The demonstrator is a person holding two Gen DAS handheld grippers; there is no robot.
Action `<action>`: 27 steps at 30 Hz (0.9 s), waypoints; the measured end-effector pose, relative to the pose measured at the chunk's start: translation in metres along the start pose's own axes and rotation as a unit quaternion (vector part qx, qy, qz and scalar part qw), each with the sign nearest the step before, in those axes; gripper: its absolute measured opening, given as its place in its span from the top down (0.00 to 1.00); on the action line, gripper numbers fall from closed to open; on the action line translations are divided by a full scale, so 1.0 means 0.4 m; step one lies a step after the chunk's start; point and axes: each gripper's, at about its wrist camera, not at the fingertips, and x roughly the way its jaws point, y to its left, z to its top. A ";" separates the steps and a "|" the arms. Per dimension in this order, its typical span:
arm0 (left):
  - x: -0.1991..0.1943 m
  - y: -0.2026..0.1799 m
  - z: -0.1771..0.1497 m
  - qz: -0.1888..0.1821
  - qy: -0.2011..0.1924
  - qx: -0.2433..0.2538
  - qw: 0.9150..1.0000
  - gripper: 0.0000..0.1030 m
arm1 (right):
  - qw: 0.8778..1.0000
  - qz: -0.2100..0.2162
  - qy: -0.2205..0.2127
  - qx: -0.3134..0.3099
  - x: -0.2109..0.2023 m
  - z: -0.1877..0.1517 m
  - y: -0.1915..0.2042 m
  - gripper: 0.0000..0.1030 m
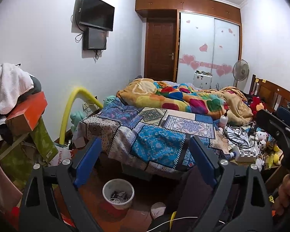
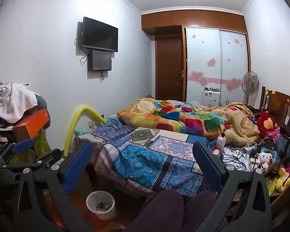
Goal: Collect trash
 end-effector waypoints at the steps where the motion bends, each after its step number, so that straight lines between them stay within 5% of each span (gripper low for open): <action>1: 0.000 0.000 -0.001 -0.001 -0.001 0.000 1.000 0.10 | 1.000 0.000 0.000 0.000 0.000 0.000 0.000 0.00; 27: -0.025 -0.010 0.004 -0.008 -0.012 0.012 1.000 0.10 | 1.000 0.004 0.002 -0.002 -0.009 0.004 -0.005 0.00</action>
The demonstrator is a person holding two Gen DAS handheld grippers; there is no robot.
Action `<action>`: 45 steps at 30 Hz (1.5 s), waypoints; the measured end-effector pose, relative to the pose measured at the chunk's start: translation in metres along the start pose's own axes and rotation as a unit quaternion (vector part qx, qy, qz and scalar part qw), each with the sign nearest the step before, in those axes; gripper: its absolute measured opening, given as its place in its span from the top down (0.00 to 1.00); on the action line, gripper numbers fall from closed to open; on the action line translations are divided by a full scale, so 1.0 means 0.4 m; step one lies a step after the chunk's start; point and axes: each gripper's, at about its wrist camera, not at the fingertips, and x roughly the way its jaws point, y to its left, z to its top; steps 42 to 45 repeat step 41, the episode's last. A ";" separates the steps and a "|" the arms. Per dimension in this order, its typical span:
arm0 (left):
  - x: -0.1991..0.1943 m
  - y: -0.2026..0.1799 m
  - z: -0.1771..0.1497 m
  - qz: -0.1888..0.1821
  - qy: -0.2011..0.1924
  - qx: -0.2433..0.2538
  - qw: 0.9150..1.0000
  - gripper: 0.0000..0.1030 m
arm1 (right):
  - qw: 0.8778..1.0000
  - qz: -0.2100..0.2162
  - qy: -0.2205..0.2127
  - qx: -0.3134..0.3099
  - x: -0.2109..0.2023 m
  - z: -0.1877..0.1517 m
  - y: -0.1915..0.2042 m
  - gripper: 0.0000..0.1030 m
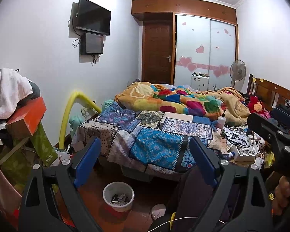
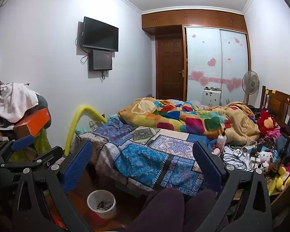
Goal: Collect trash
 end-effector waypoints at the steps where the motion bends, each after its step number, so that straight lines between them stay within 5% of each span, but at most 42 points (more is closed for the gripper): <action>1: 0.001 0.001 0.001 0.000 0.000 0.000 1.000 0.10 | 1.000 0.000 0.000 0.000 -0.001 0.001 0.000 0.00; 45: 0.007 0.000 0.004 -0.010 -0.008 0.010 1.000 0.10 | 1.000 -0.003 0.005 0.011 0.005 0.003 0.008 0.00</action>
